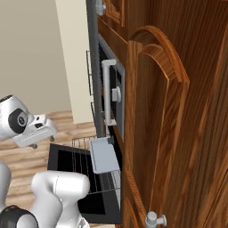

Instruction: Take the baked cake out of the oven and place it on the plate for cooling. Then close the oven door.

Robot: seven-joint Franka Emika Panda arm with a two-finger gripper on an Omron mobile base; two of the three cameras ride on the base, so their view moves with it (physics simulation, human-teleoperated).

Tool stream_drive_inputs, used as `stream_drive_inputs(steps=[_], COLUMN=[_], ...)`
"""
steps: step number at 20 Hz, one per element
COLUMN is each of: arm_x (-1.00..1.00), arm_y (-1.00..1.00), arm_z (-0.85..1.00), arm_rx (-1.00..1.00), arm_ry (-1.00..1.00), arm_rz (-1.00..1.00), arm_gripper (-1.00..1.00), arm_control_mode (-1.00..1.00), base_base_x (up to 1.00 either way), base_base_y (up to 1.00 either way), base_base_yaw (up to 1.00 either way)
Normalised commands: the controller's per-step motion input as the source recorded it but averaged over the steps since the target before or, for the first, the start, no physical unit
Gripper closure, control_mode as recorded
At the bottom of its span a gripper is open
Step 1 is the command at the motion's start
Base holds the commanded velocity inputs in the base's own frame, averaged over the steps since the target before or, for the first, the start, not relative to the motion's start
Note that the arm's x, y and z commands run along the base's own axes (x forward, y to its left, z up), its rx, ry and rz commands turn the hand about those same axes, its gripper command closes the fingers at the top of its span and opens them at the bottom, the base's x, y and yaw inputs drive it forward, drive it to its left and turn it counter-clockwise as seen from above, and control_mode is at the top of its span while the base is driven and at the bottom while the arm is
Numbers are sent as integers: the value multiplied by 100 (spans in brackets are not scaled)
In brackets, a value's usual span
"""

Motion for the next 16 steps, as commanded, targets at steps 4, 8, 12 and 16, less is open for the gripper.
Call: stream_drive_inputs(steps=[4, 8, 12, 16], arm_x=[84, 62, 22, 23], arm_y=[6, 2, 21, 16], arm_z=[-74, -79, -73, -64], arm_rx=[-20, -21, -20, -18], arm_ry=[9, 7, 6, 4], arm_rz=[-13, -15, -14, -14], arm_gripper=[-100, -100, -100, -100], arm_control_mode=[-100, -100, -100, -100], base_base_x=[0, 0, 0, 0], base_base_y=[0, 0, 0, 0], base_base_yaw=[0, 0, 0, 0])
